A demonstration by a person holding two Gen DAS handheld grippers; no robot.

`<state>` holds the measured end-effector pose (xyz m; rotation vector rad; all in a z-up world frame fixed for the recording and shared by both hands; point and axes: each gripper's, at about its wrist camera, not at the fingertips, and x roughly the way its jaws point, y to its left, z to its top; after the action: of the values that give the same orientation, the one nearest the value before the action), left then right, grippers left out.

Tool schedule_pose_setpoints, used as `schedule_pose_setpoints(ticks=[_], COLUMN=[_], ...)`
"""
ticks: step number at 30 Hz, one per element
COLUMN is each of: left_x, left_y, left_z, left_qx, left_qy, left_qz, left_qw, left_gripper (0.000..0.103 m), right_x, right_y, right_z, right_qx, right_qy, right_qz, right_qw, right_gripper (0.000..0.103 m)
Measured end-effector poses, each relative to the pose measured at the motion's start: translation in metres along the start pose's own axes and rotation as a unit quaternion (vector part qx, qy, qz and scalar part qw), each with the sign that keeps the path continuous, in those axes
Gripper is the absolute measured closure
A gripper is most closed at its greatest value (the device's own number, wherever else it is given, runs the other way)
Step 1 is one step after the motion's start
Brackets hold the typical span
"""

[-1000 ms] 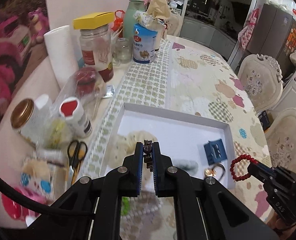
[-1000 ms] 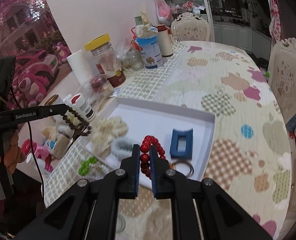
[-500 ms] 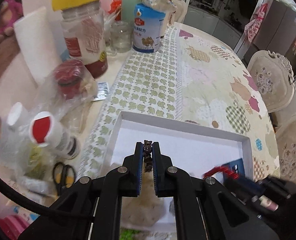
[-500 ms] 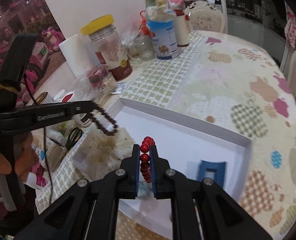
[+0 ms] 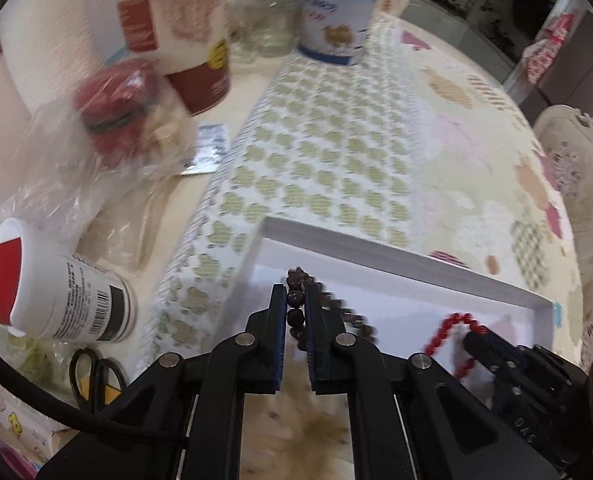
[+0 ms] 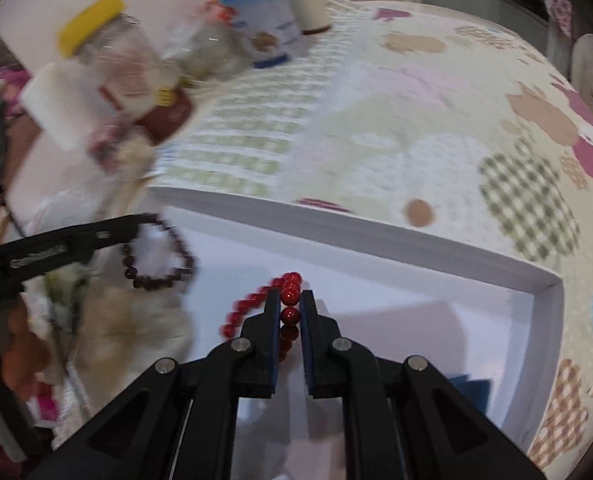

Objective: Organize jewelry
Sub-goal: 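Carry both bracelets into the white tray and open both tools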

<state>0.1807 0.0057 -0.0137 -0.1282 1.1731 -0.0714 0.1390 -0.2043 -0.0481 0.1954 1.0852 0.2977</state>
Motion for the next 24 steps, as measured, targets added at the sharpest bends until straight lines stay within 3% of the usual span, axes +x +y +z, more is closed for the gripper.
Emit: schedule_pose_setpoints(ticks=[7, 8, 9, 11, 24], left_x=[0.002, 0.002, 0.001, 0.000, -0.045], left_y=[0.002, 0.002, 0.001, 0.001, -0.012], left_z=[-0.006, -0.007, -0.008, -0.009, -0.034], left_qx=[0.002, 0.004, 0.005, 0.002, 0.034], left_qy=[-0.004, -0.003, -0.001, 0.003, -0.034], left_qz=[0.007, 0.007, 0.008, 0.000, 0.025], left_qw=[1.0000, 1.0000, 1.0000, 1.0000, 0.9985], left_gripper=[0.095, 0.095, 0.089, 0.080, 0.077], right_x=[0.015, 0.014, 0.013, 0.008, -0.040], right_y=[0.009, 0.010, 0.011, 0.010, 0.027], right_z=[0.008, 0.008, 0.008, 0.007, -0.013], right_qx=[-0.007, -0.009, -0.008, -0.001, -0.014], right_qy=[-0.007, -0.007, -0.007, -0.012, -0.040], right_qz=[-0.001, -0.008, -0.011, -0.008, -0.001], right_qw=[1.000, 1.000, 1.000, 1.000, 0.999], right_gripper=[0.091, 0.085, 0.075, 0.064, 0.061])
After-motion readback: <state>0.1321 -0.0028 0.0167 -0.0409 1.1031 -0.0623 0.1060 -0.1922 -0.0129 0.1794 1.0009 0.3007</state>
